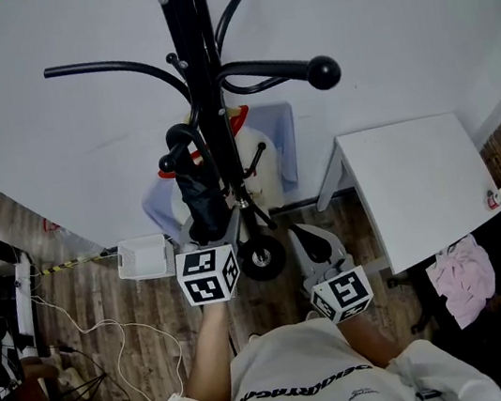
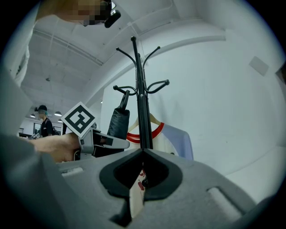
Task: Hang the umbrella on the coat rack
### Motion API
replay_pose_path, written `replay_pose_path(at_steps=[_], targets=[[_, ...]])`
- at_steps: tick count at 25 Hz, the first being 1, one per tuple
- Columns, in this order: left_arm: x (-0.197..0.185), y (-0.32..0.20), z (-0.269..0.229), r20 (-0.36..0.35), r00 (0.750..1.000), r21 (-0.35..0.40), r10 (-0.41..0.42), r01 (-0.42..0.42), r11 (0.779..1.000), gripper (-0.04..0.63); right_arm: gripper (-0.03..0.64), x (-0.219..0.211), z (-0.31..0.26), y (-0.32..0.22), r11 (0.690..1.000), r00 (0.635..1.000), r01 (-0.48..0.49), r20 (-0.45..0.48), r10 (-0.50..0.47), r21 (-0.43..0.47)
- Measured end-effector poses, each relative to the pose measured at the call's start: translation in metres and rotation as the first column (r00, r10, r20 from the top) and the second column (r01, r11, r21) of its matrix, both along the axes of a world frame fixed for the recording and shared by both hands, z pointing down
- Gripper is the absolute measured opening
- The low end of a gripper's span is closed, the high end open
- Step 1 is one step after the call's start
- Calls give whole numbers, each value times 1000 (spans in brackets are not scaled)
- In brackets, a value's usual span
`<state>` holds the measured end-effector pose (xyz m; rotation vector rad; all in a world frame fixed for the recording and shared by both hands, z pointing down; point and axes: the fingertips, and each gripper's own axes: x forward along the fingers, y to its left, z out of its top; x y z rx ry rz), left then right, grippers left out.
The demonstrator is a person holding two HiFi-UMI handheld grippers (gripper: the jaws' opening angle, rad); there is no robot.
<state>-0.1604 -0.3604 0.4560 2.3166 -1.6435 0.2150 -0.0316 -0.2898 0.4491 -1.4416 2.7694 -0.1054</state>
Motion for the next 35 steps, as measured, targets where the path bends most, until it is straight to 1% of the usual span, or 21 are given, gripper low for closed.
replay_pose_path(at_steps=[4, 9, 13, 20, 26, 35], targets=[[6, -6, -1, -27, 999, 13, 19, -18, 1000, 258, -2, 2, 0, 1, 1000, 1000, -2, -1, 2, -3], [12, -14, -1, -45, 999, 25, 19, -18, 1000, 258, -2, 5, 0, 1, 1000, 1000, -7, -1, 7, -4], [13, -24, 0, -42, 999, 45, 6, -4, 999, 258, -2, 7, 2, 0, 1000, 1000, -8, -2, 8, -7], [18, -40, 0, -53, 999, 83, 6, -2, 997, 258, -2, 8, 2, 1, 1000, 1000, -9, -3, 9, -6], [18, -51, -1, -44, 999, 121, 3, 2, 993, 258, -2, 12, 2, 2, 1000, 1000, -14, -4, 14, -5], [19, -62, 0, -41, 999, 132, -4, 9, 991, 259, -2, 12, 3, 3, 1000, 1000, -16, -4, 16, -5]])
